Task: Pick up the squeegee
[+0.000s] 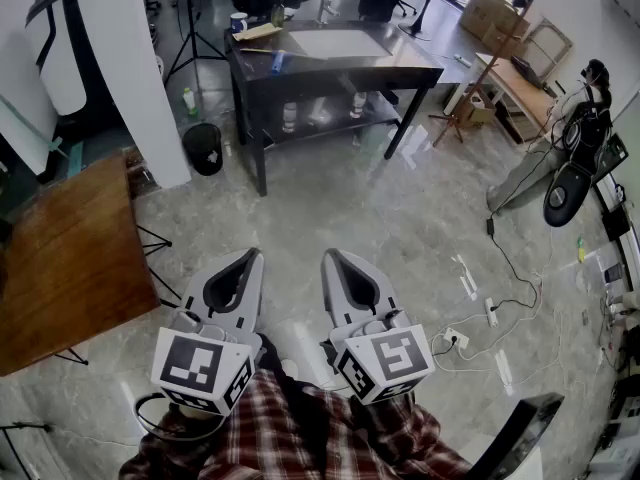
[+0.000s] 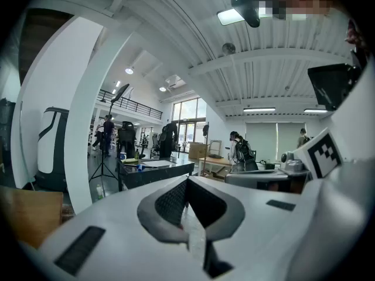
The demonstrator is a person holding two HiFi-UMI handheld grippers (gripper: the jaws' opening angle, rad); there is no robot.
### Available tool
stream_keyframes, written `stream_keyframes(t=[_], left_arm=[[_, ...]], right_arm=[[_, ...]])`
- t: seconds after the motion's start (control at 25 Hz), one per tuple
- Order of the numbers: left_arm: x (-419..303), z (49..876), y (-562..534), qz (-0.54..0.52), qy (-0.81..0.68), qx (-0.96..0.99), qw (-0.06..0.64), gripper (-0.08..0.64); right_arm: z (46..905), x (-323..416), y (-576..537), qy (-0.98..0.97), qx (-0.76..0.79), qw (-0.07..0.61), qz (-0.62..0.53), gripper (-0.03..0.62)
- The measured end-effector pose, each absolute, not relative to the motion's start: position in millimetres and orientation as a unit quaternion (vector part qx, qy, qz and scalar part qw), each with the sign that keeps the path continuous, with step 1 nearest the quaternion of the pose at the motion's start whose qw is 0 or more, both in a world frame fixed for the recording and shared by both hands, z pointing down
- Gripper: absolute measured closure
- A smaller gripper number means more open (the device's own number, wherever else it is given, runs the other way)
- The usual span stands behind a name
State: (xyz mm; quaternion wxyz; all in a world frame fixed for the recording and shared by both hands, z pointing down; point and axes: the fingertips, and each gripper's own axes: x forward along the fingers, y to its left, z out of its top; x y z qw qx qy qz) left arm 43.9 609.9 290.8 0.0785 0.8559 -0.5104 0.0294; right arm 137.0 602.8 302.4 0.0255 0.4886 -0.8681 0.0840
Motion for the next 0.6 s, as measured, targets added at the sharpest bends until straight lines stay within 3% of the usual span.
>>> stream_keyframes(t=[0.6], left_arm=[[2,298,433,0.026,-0.507,0.858,0.081,0.551]], right_arm=[[306,90,419,-0.870,0.486,0.031,0.082,0.580]])
